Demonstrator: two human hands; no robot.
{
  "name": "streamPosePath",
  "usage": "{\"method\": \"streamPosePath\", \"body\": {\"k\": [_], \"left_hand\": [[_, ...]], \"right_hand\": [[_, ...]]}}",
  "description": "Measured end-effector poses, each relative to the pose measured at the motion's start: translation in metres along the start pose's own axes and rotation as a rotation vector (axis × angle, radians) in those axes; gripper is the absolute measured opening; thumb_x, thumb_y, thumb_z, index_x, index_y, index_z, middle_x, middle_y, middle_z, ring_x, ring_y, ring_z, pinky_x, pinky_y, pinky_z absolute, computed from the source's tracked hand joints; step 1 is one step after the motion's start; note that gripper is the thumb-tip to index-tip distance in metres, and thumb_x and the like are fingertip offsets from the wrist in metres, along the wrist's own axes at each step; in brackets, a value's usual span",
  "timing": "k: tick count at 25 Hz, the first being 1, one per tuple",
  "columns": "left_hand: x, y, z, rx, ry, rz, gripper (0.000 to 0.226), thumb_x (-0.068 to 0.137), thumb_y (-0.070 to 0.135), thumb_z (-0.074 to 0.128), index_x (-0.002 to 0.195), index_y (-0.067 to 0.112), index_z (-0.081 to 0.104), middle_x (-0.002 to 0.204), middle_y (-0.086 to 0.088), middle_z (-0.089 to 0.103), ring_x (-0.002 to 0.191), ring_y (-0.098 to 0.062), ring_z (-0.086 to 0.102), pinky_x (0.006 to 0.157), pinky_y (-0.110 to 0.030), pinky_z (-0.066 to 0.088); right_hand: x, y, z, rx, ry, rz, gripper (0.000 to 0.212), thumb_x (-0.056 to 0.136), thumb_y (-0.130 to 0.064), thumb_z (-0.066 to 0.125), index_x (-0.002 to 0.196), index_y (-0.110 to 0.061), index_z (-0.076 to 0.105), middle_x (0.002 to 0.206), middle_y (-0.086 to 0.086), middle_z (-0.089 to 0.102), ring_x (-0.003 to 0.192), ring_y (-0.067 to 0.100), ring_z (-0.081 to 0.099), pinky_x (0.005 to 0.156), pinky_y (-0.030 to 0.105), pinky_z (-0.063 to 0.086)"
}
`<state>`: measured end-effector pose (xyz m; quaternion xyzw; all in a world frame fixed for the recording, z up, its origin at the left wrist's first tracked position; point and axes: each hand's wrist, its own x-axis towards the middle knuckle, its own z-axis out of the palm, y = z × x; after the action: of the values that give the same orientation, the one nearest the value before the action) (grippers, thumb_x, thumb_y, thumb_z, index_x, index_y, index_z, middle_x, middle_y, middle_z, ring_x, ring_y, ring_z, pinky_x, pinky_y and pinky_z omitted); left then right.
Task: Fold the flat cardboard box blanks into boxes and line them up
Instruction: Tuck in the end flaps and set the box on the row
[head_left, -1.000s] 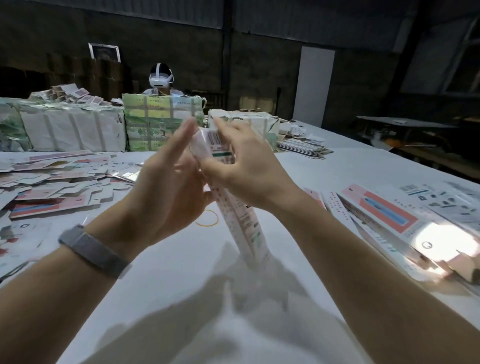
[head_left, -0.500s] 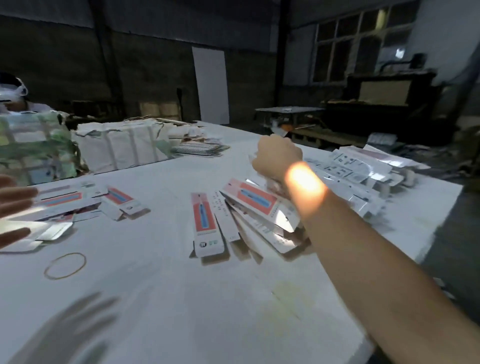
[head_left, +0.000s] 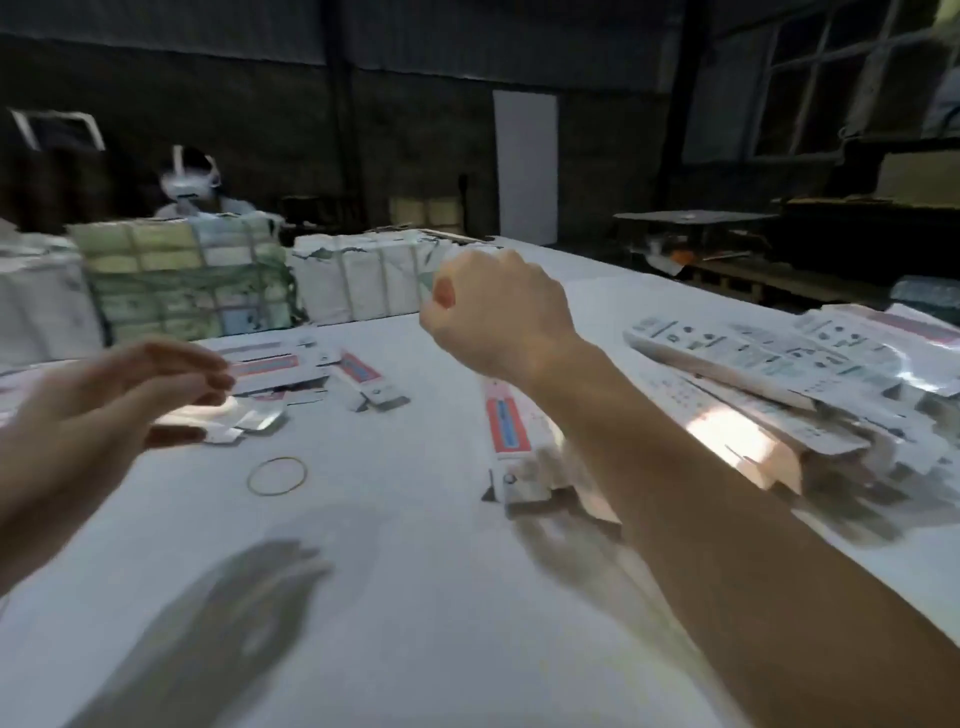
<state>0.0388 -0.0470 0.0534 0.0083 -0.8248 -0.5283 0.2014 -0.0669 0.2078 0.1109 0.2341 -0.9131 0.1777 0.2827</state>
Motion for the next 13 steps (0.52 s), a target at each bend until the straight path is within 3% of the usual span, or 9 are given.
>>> {"method": "streamPosePath", "body": {"k": [2, 4, 6, 8, 10, 13], "left_hand": [[-0.008, 0.017, -0.013, 0.243, 0.074, 0.071, 0.009, 0.087, 0.027, 0.071, 0.094, 0.031, 0.074, 0.096, 0.004, 0.075, 0.085, -0.004, 0.069, 0.074, -0.025, 0.053], [-0.013, 0.008, -0.046, 0.528, 0.121, 0.021, 0.017, 0.093, 0.017, 0.064, 0.093, 0.033, 0.068, 0.1, 0.004, 0.072, 0.085, -0.009, 0.067, 0.066, -0.024, 0.046], [-0.028, -0.005, -0.089, 0.849, 0.148, -0.206, 0.021, 0.095, 0.024, 0.061, 0.115, 0.027, 0.064, 0.122, -0.004, 0.067, 0.105, -0.024, 0.063, 0.075, -0.029, 0.043], [-0.049, -0.028, -0.123, 1.087, 0.125, -0.451, 0.04, 0.093, 0.035, 0.058, 0.132, 0.026, 0.054, 0.136, -0.007, 0.058, 0.121, -0.032, 0.053, 0.094, -0.036, 0.044], [-0.074, -0.049, -0.134, 1.191, 0.068, -0.602, 0.053, 0.089, 0.047, 0.056, 0.138, 0.032, 0.047, 0.142, -0.006, 0.054, 0.128, -0.033, 0.048, 0.101, -0.043, 0.042], [-0.079, -0.064, -0.131, 1.209, -0.049, -0.699, 0.055, 0.087, 0.059, 0.049, 0.137, 0.037, 0.05, 0.146, 0.0, 0.053, 0.132, -0.03, 0.045, 0.101, -0.044, 0.037]], "right_hand": [[-0.006, -0.048, 0.0, -0.004, -0.048, -0.119, 0.019, 0.086, -0.036, 0.056, 0.087, -0.022, 0.069, 0.086, 0.002, 0.059, 0.08, 0.025, 0.054, 0.063, 0.031, 0.039], [-0.015, -0.088, 0.004, 0.062, -0.087, -0.225, 0.022, 0.085, -0.039, 0.056, 0.087, -0.023, 0.071, 0.084, 0.001, 0.062, 0.078, 0.025, 0.056, 0.057, 0.029, 0.034], [-0.025, -0.131, 0.012, 0.195, -0.139, -0.304, 0.02, 0.085, -0.04, 0.056, 0.085, -0.026, 0.071, 0.085, 0.0, 0.066, 0.078, 0.025, 0.059, 0.057, 0.029, 0.038], [-0.029, -0.166, 0.026, 0.308, -0.182, -0.335, 0.017, 0.085, -0.04, 0.057, 0.084, -0.028, 0.07, 0.088, 0.001, 0.068, 0.083, 0.026, 0.06, 0.064, 0.032, 0.044], [-0.035, -0.193, 0.042, 0.366, -0.208, -0.36, 0.019, 0.086, -0.041, 0.057, 0.086, -0.027, 0.069, 0.091, 0.001, 0.069, 0.086, 0.026, 0.06, 0.068, 0.033, 0.046], [-0.042, -0.215, 0.064, 0.39, -0.234, -0.417, 0.02, 0.087, -0.04, 0.055, 0.086, -0.026, 0.069, 0.093, 0.0, 0.07, 0.09, 0.026, 0.06, 0.074, 0.035, 0.051]]}}
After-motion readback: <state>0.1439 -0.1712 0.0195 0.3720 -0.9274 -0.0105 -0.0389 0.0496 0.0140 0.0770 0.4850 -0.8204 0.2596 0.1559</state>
